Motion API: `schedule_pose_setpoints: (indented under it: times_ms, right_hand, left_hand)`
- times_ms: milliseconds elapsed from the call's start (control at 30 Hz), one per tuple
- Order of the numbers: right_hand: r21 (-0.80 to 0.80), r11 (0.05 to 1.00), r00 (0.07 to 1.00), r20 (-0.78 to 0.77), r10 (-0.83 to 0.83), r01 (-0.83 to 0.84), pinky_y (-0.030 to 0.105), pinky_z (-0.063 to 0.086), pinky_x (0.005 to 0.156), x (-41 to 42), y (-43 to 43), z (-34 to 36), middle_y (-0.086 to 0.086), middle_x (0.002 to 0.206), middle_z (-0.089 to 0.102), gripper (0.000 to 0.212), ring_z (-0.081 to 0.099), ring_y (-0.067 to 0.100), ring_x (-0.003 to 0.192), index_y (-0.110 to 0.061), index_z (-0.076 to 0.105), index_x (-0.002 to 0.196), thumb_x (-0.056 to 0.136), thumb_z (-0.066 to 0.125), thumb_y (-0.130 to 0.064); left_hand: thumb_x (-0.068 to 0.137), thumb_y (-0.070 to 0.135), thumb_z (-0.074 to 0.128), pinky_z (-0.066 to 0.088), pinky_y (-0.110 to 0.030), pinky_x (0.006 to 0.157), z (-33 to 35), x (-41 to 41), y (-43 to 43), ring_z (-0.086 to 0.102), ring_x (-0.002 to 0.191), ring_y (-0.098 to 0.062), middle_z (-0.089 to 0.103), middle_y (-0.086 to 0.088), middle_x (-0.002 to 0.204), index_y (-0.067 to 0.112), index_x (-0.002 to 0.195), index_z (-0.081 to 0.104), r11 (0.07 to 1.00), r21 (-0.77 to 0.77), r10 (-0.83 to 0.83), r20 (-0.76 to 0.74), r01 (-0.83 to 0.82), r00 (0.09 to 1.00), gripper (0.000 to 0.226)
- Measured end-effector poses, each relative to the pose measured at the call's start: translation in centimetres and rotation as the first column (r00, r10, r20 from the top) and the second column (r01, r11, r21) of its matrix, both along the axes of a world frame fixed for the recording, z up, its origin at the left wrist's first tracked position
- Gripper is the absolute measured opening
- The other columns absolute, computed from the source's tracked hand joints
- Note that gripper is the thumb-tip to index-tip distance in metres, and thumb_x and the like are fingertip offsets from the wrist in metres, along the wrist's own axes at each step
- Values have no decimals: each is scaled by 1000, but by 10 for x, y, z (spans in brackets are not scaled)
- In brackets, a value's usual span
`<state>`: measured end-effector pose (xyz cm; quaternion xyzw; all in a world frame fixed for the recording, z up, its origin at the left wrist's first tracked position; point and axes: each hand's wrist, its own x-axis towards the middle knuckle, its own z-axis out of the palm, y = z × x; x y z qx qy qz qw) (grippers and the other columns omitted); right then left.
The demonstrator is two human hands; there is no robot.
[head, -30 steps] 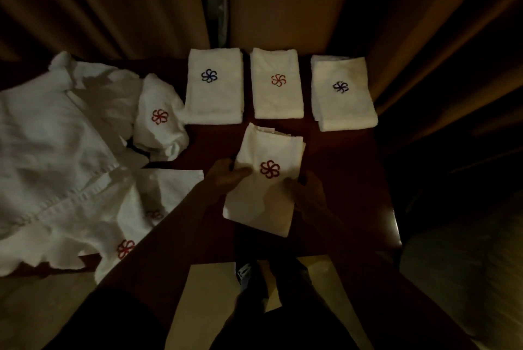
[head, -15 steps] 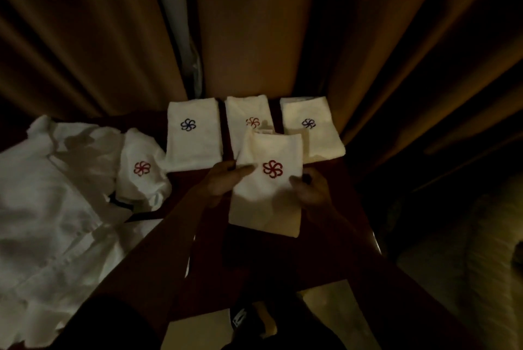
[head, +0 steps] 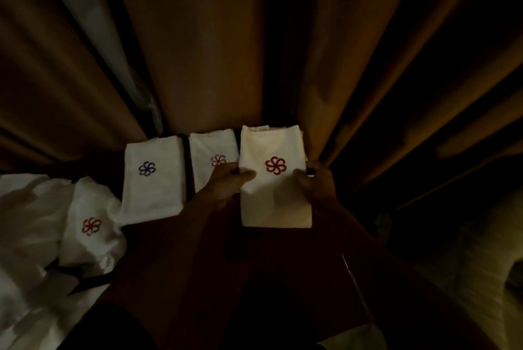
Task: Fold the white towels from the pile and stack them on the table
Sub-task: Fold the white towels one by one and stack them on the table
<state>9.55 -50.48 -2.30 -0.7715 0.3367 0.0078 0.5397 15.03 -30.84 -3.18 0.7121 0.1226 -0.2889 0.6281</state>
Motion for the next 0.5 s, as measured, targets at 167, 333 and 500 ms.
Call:
schedule_pose_setpoints:
  times_ms: [167, 333, 500]
  right_hand:
    - [-60, 996, 997, -50, 56, -59, 39, 48, 93, 33, -28, -14, 8, 135, 55, 39, 55, 31, 123, -15, 51, 136, 100, 59, -26]
    - [-90, 990, 991, -83, 103, -111, 43, 49, 98, 54, -40, -31, 10, 136, 54, 42, 54, 32, 124, -13, 47, 140, 101, 57, -23]
    - [-87, 983, 983, -103, 151, -161, 40, 47, 96, 64, -46, -41, 10, 135, 56, 40, 54, 32, 124, -12, 48, 140, 102, 55, -23]
  left_hand:
    - [88, 16, 75, 58, -34, 73, -16, 25, -34, 69, 90, -15, 73, 2, 96, 15, 104, 70, 998, 19, 65, 10, -65, 998, 17]
    - [87, 16, 75, 54, -24, 69, -37, 39, -50, 62, 83, -4, 66, 10, 91, 17, 105, 68, 988, 118, 83, 106, -95, 991, 19]
    - [88, 16, 75, 52, -25, 74, -56, 46, -55, 62, 91, -12, 66, 0, 105, 7, 119, 67, 981, 147, 116, 80, -127, 990, 33]
